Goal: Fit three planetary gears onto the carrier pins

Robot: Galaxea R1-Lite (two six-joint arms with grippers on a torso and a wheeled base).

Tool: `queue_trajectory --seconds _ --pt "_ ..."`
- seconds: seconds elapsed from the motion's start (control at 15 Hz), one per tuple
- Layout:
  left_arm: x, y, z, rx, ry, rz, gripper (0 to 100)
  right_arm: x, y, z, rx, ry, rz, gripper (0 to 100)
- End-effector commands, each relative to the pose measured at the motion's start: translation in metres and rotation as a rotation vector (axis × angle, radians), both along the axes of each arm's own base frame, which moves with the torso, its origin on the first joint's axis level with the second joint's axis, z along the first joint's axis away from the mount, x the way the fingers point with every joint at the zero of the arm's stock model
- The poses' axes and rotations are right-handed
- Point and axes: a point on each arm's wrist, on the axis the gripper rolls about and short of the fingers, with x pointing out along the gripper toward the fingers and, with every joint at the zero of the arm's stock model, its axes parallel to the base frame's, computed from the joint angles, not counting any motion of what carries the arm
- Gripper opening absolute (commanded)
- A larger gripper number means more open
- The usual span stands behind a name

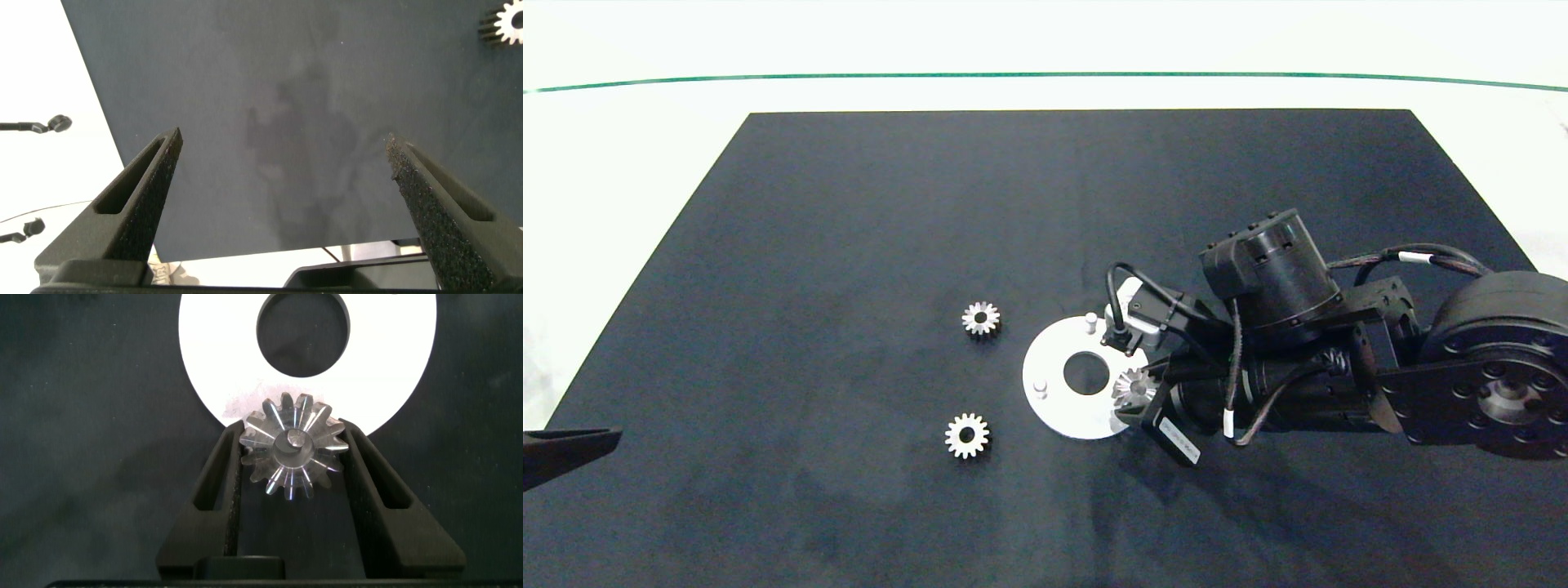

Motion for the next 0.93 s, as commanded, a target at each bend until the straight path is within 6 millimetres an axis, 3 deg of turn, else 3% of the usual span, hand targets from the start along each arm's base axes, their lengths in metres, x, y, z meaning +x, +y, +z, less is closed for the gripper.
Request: queue_trajectory --seconds 0.07,0.93 --pt "-0.0006 0.0001 -0.0013 0.012 0.008 -0.007 100 0.0016 -0.0017 -0.0001 -0.003 -0.001 -0.007 31" --pt "-0.0019 0.0003 -0.0013 0.016 0.005 -0.01 100 -0.0025 -0.0045 0.0035 0.004 -0.007 -0.005 31"
